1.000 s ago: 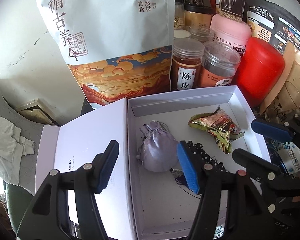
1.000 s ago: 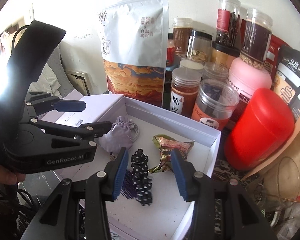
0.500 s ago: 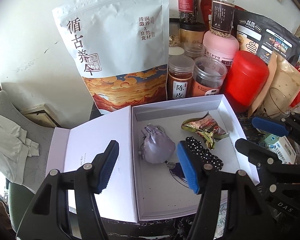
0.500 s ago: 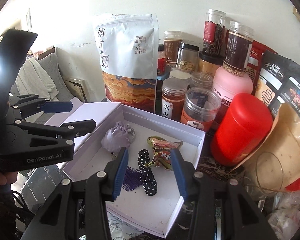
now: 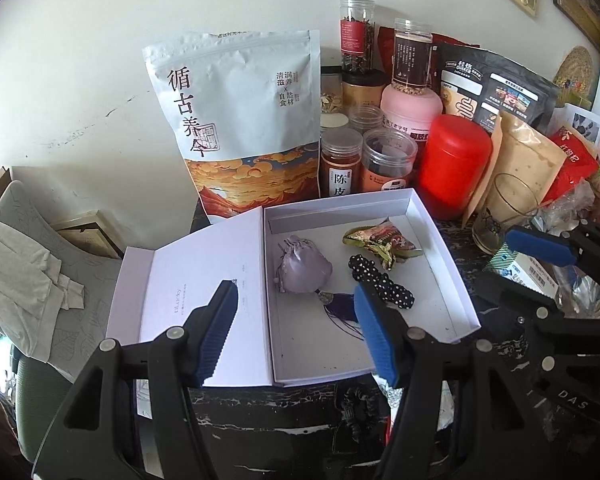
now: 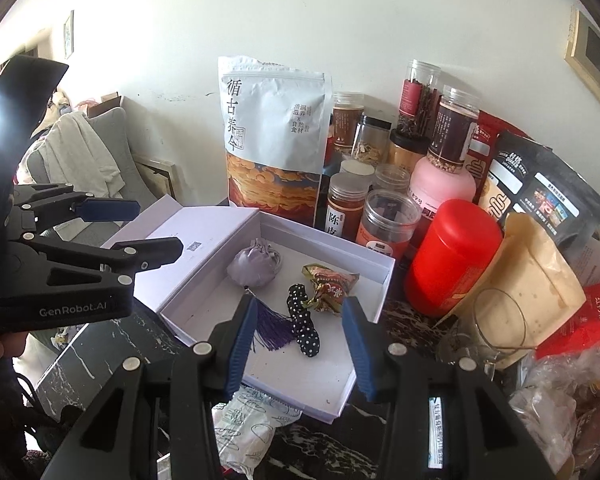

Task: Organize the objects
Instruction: 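Withdraw both tools from the box toward the red-and-white snack stick packet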

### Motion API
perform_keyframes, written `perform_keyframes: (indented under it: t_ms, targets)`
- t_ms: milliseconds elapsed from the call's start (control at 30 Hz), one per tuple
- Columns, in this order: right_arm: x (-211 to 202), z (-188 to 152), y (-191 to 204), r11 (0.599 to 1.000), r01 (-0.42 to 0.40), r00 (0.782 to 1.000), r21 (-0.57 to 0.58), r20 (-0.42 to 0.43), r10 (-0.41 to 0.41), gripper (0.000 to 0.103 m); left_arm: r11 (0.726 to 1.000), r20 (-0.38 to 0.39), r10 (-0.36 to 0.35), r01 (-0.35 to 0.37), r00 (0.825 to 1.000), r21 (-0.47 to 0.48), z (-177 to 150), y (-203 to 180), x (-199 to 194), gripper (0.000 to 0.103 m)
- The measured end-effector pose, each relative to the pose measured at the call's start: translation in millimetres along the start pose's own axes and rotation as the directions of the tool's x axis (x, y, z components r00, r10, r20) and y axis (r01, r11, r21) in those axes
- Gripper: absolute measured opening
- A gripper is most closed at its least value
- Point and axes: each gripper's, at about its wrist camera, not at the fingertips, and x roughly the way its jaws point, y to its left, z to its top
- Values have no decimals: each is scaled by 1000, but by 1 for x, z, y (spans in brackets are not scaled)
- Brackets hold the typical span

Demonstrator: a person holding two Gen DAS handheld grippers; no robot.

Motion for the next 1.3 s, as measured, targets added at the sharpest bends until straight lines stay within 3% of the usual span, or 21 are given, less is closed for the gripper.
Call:
perform_keyframes:
  t_ms: [500,1300]
  targets:
    - [-50,-37,30,1000,14,1000,2,3,-14,44,1000,29,1,-1,1000,17,-50,-5,-63,59]
    - [-67,-132,70,998,-12,996,58,-90,17,44,1000,-60,-27,28,998,7,-158,3,-78,59]
